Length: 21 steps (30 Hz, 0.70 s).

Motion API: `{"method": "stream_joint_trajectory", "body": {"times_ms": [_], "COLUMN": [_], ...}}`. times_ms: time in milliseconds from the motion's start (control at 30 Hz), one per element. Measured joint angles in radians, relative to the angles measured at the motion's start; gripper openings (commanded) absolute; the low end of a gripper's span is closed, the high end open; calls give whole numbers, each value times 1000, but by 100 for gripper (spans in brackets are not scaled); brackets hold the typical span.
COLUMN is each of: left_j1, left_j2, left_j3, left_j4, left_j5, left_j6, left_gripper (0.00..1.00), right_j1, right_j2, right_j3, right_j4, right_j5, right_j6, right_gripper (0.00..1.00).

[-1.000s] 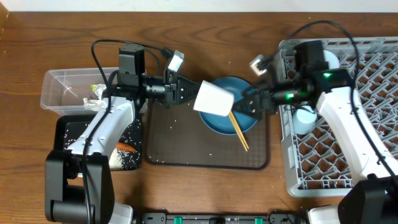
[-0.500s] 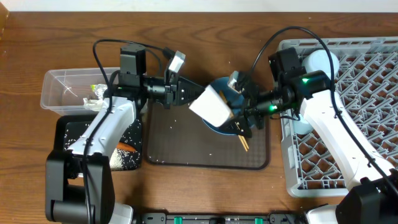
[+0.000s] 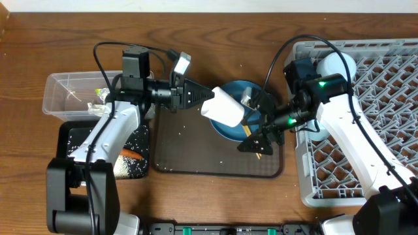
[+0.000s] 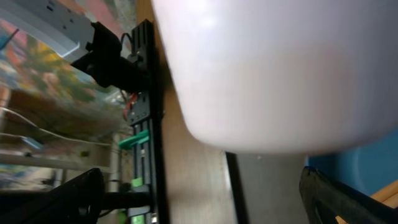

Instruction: Sort waste into correct bins and load items into the dishwasher rack

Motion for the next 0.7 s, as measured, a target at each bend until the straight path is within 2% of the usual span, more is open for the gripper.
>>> {"method": "stream_joint_trajectory", "body": {"times_ms": [267, 533, 700], "left_j1": [0, 0, 0], "left_j2": [0, 0, 0], "left_j3": [0, 0, 0], "left_j4": [1, 1, 1], "left_j5": [9, 9, 9], "left_j6": [-1, -3, -3], "left_gripper": [6, 6, 6], "right_j1": [0, 0, 3], "right_j2": [0, 0, 0], "right_j3": [0, 0, 0], "right_j4": [138, 191, 232], "right_j5": [-25, -58, -67], "right_j6": [-35, -39, -47], "right_gripper": [99, 97, 85]}}
